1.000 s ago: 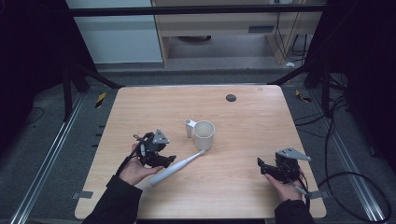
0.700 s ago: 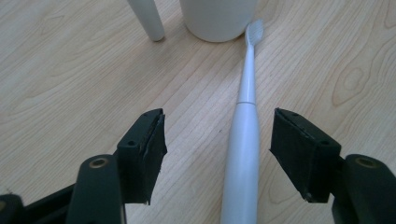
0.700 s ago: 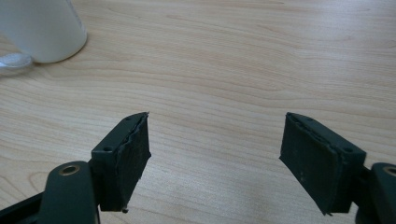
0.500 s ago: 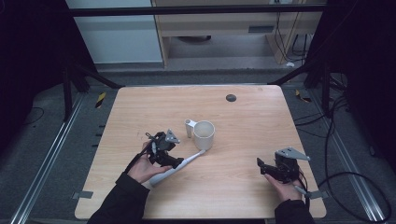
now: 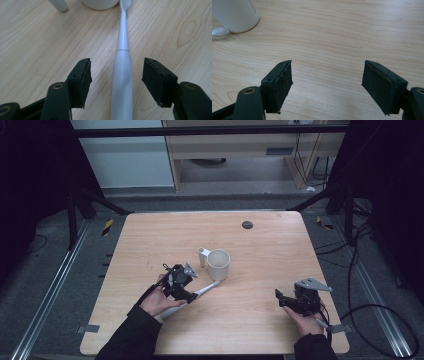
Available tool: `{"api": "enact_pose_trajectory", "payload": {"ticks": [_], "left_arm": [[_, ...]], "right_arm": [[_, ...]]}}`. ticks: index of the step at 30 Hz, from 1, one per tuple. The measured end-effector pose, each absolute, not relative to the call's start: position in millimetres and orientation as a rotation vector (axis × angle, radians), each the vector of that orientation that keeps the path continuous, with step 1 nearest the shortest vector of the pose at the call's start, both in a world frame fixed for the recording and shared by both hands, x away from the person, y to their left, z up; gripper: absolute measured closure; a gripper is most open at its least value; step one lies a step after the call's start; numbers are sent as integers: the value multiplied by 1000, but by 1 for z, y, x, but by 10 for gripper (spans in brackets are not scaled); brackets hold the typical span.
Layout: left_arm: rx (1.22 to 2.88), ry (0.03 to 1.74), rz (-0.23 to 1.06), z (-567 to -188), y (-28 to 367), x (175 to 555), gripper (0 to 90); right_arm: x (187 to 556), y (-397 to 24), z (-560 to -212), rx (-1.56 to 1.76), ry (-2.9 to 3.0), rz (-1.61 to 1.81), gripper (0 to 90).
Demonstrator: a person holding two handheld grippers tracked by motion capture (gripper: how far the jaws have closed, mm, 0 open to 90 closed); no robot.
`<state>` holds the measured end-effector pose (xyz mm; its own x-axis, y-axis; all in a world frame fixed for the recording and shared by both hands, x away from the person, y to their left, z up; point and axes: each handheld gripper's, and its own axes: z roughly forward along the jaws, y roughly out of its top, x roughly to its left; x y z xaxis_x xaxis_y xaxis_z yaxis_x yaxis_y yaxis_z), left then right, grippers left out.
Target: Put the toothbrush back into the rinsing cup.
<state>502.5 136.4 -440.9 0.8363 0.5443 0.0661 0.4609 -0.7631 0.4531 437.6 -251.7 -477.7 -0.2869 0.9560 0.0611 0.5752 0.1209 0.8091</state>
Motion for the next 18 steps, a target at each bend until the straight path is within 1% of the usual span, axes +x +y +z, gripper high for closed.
{"api": "enact_pose_trajectory", "payload": {"ticks": [7, 18], "left_arm": [[2657, 721, 244, -447, 132, 506, 429], [2696, 726, 193, -456, 126, 510, 485]], "right_arm": [[438, -252, -478, 1482, 1927, 1038, 243], [439, -252, -478, 1479, 1932, 1047, 252]]}}
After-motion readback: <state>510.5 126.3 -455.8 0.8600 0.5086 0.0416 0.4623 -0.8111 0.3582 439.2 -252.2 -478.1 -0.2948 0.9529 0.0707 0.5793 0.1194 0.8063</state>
